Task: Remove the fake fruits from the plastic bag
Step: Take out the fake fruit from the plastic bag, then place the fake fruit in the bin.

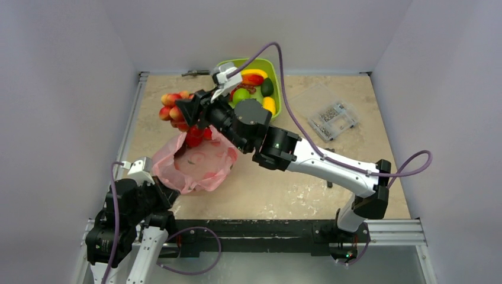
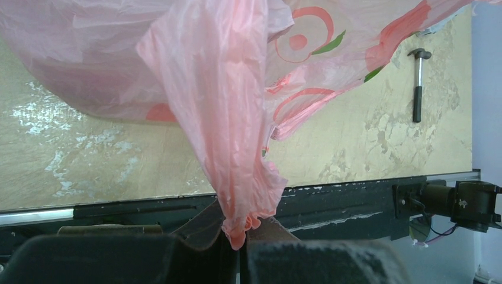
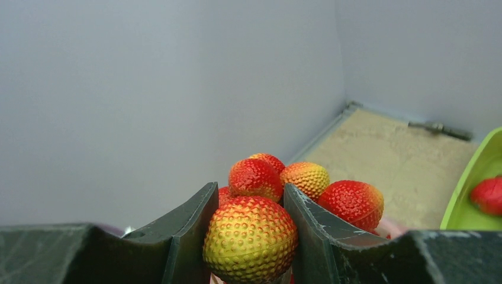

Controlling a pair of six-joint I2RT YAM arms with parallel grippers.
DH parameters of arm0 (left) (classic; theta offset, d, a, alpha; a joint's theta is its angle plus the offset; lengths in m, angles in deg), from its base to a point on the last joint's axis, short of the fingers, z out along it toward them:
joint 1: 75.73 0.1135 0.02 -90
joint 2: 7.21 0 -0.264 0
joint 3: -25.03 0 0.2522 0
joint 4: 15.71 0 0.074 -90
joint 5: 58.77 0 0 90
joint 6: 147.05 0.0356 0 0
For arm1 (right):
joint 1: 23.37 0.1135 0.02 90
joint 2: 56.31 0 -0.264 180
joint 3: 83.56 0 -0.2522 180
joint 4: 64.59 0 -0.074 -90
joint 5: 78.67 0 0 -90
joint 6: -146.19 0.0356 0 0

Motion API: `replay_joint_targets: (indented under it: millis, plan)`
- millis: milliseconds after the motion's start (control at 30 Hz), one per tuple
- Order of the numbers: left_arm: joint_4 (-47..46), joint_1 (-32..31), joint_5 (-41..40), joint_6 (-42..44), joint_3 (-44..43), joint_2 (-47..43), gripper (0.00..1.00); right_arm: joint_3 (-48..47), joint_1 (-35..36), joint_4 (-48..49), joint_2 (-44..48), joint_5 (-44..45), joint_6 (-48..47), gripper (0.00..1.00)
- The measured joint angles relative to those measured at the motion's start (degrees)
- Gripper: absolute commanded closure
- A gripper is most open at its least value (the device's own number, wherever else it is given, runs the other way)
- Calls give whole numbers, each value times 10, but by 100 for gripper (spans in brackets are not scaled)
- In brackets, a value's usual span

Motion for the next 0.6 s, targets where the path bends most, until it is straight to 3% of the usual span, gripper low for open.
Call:
replay_joint_targets:
  millis: [233,600]
  plan:
    - [0,0,7,8,0,0,100,-38,-104,19,-30,15,6,100]
    - [-2,0,14,13,5,0,100,-1,-279,17,-112,32,31,100]
